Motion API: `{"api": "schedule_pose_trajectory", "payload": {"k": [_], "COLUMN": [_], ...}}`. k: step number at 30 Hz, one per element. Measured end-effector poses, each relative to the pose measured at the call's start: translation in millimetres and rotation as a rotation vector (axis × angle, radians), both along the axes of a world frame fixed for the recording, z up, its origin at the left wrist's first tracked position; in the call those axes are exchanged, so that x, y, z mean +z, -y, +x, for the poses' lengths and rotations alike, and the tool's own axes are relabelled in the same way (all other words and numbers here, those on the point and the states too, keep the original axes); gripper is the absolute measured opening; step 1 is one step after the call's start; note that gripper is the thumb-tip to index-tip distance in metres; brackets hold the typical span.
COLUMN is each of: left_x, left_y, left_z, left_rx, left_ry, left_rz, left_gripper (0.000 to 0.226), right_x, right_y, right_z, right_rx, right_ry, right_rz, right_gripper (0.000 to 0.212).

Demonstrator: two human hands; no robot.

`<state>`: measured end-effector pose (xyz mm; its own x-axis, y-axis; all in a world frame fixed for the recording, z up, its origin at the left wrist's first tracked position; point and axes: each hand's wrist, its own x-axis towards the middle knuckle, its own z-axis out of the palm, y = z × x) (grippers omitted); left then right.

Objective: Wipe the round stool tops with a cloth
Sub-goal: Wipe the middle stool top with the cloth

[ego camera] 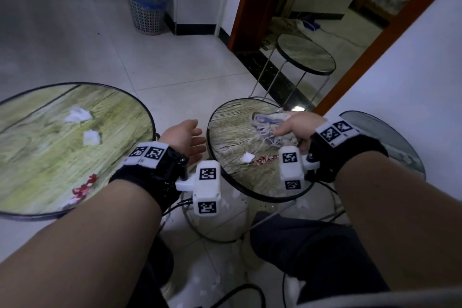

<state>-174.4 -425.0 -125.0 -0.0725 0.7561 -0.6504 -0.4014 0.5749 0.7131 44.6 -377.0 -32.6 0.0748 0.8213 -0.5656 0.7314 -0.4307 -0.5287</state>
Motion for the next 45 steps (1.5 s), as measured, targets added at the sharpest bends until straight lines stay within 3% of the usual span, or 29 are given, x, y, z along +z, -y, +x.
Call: {"api": "schedule_pose_trajectory", "payload": {"k": [2,6,9,13,16,18,22,26,29,34,39,45], "left_x": [-1,0,3,9,9,10,12,8,5,-1,-5,4], "left_y": [3,11,16,31,42,50,61,63,56,36,17,9], "left_z": [2,3,4,8,7,7,8,5,2,-4,-10,-6], "left_rx": [-0.006,-0.001,0.002,0.017,0.022,0.027,0.024,0.079,0.08,-0.008,-0.081,-0.162], "left_ry": [-0.006,-0.035,-0.063,-0.094,-0.081,-0.056,-0.052,-0.098,-0.09,-0.03,0.021,0.102], "left_rz": [-0.006,-0.004,-0.003,0.009,0.009,0.018,0.024,0.013,0.013,0.026,0.033,0.008], "left_gripper": [0.033,0.034,0.033,0.032,0.032,0.034,0.034,0.034,0.036,0.045,0.063,0.077], "right_x": [-4,-15,-19,-19,-14,-11,-17,-10,-10,-18,-34,-35], "right_y": [4,27,48,70,74,80,97,96,83,71,67,62], "right_z": [0,-14,-23,-20,-13,-11,-18,-20,-27,-47,-63,-64], "right_rx": [-0.052,0.17,0.256,0.355,0.24,0.219,0.377,0.225,0.286,0.469,0.628,0.589], "right_ry": [-0.017,0.302,0.26,0.161,0.036,0.065,0.119,-0.004,0.141,0.251,0.37,0.401], "right_rz": [0.029,0.082,0.094,0.087,0.139,0.151,0.059,0.178,0.304,0.335,0.298,0.283], "right_gripper": [0.035,0.056,0.067,0.065,0.058,0.057,0.054,0.037,0.049,0.027,0.03,0.027]}}
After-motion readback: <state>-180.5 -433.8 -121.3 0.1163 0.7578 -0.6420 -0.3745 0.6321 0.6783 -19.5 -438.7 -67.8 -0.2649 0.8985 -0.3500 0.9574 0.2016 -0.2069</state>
